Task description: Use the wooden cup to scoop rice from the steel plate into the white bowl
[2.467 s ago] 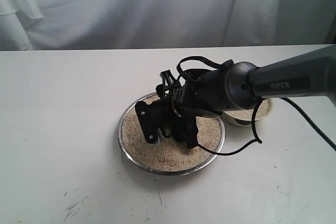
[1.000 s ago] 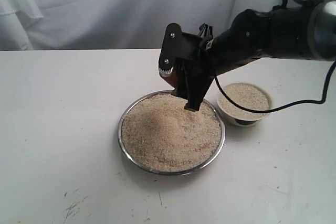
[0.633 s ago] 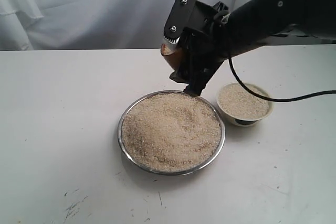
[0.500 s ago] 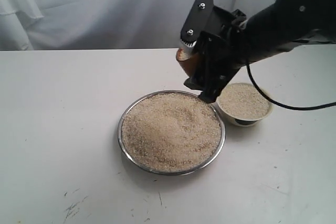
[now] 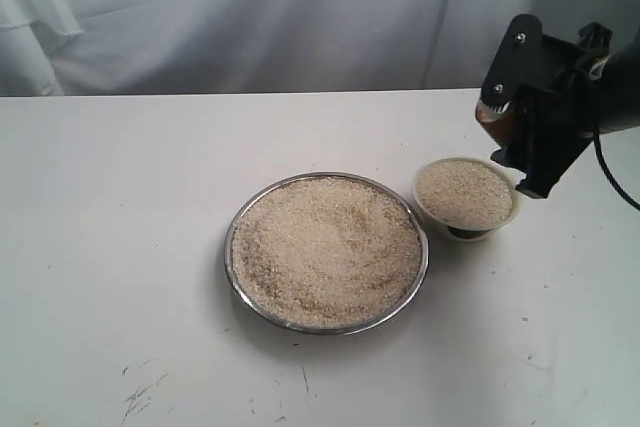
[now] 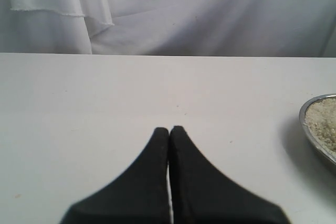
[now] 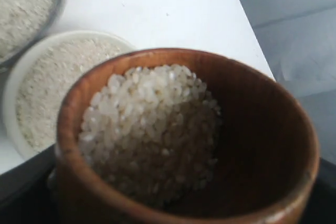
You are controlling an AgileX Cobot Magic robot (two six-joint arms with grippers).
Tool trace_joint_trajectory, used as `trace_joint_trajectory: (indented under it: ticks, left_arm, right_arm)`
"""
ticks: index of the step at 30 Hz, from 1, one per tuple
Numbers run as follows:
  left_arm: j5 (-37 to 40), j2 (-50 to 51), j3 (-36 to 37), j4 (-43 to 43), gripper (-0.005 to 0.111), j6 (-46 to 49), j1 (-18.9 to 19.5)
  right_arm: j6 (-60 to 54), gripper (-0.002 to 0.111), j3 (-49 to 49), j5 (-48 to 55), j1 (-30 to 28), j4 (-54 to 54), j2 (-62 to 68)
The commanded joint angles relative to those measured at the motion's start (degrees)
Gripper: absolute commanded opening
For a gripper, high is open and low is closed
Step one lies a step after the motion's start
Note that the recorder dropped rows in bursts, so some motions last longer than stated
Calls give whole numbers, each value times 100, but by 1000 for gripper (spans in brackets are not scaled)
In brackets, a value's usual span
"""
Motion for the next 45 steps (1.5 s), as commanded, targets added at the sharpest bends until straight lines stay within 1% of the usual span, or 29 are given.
trace_joint_trajectory:
  ticks: [1,8,12,17,21,29,33,38,45]
  left_arm:
    - [-36,-29,26,-4,0,-18,-9]
    - [-36,-29,26,-4,0,-18,-9]
    - [-36,-29,26,-4,0,-18,-9]
    - [-36,-29,26,-4,0,-18,-9]
    - [-36,-29,26,-4,0,-18,-9]
    - [-36,-29,26,-4,0,-18,-9]
    - [-36,-29,26,-4,0,-18,-9]
    - [-36,-29,26,-4,0,-18,-9]
    - [-36,-29,26,-4,0,-18,-9]
  right_arm:
    - [9,0,13,-236,-134,-566,149]
    - [9,0,13,-236,-134,-1082,146]
    - [48,0,13,-442,-134,-1891,146]
    - [143,0,3,-669,-134,-2384,146]
    - [146,0,3,-780,-99,-2513,168]
    - [156,0,-8,-780,135,-3128,266]
    - [392,0,-71,-832,160,-3360,266]
    - [713,0,-198,-821,190,-3386,266]
    - [940,0,-198,-702,402,-3386,266]
